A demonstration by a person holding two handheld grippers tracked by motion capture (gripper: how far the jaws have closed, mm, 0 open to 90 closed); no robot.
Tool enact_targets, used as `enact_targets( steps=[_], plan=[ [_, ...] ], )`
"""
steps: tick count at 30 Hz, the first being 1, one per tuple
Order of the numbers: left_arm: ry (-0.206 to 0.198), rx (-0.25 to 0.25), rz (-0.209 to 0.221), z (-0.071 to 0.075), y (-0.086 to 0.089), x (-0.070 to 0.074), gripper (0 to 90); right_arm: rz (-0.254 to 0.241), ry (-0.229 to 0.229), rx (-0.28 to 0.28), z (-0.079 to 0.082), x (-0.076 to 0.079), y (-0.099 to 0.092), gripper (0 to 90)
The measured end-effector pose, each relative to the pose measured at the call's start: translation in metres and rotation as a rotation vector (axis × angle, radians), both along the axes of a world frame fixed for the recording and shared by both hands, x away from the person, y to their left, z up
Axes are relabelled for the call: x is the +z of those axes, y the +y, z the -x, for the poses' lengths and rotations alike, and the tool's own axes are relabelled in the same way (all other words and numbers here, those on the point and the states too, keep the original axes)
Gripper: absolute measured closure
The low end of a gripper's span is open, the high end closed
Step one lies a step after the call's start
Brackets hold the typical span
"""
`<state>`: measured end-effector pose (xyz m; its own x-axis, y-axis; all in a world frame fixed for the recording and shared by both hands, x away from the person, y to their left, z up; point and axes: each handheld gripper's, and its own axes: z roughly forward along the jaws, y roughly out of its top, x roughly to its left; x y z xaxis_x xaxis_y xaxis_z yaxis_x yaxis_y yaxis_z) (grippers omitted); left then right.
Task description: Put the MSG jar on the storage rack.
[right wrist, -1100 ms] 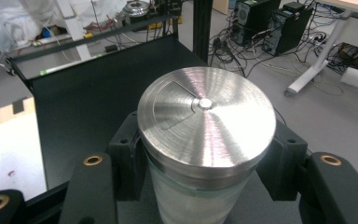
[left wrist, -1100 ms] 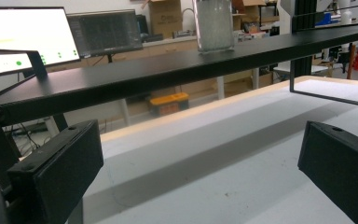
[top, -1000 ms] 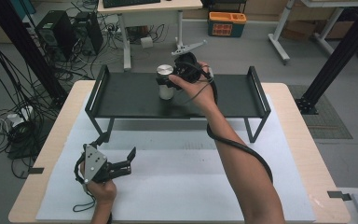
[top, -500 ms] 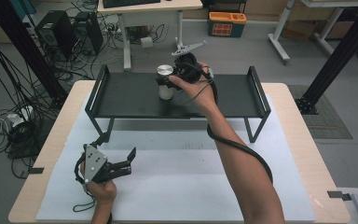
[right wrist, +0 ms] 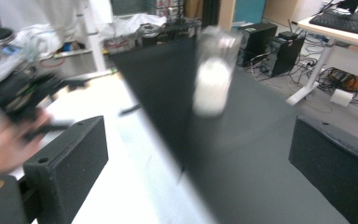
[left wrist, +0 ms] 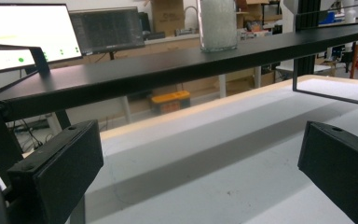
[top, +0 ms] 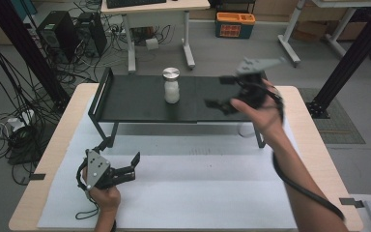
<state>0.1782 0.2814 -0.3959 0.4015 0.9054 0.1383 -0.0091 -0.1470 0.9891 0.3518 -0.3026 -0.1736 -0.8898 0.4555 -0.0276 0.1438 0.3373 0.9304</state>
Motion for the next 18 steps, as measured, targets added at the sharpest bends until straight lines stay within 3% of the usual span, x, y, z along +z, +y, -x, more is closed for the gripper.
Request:
enact_targets(
  steps=[1,2,3,4,5,6,7,8,9,11,13,18],
  plan=[
    [-0.002,-0.003,-0.002,0.0,0.0,0.0,0.2,0.032,0.008,-0.004,0.026,-0.006,-0.022,4.2],
    [-0.001,-0.002,-0.004,0.0,0.0,0.0,0.2,0.041,0.011,-0.008,0.039,-0.011,-0.032,4.3],
    [-0.002,-0.002,-0.005,0.0,0.0,0.0,0.2,0.041,0.011,-0.008,0.039,-0.011,-0.032,4.3],
    [-0.003,-0.003,-0.004,0.0,0.0,0.0,0.2,0.047,0.031,-0.009,0.059,-0.022,-0.052,4.3],
    [-0.001,-0.003,-0.003,0.0,0.0,0.0,0.2,0.047,0.031,-0.009,0.059,-0.022,-0.052,4.3],
    [0.002,0.0,-0.001,0.0,0.0,0.0,0.2,0.056,0.047,-0.027,0.078,-0.036,-0.067,4.3],
    [0.005,0.001,-0.001,-0.001,0.0,0.0,0.2,0.056,0.047,-0.027,0.078,-0.036,-0.067,4.3],
    [0.006,0.0,-0.001,-0.001,0.0,0.001,0.2,0.07,0.077,-0.054,0.092,-0.048,-0.078,4.3],
    [0.009,-0.001,-0.001,-0.001,0.0,0.001,0.2,0.07,0.077,-0.054,0.092,-0.048,-0.078,4.3],
    [0.01,0.001,-0.003,-0.001,-0.001,0.001,0.2,0.092,0.137,-0.085,0.104,-0.066,-0.091,4.3],
    [0.009,0.0,-0.007,-0.001,-0.001,0.001,0.2,0.098,0.157,-0.106,0.11,-0.075,-0.096,4.3],
    [0.007,0.002,-0.011,-0.001,-0.001,0.001,0.2,0.116,0.187,-0.11,0.112,-0.083,-0.098,4.5]
  ],
)
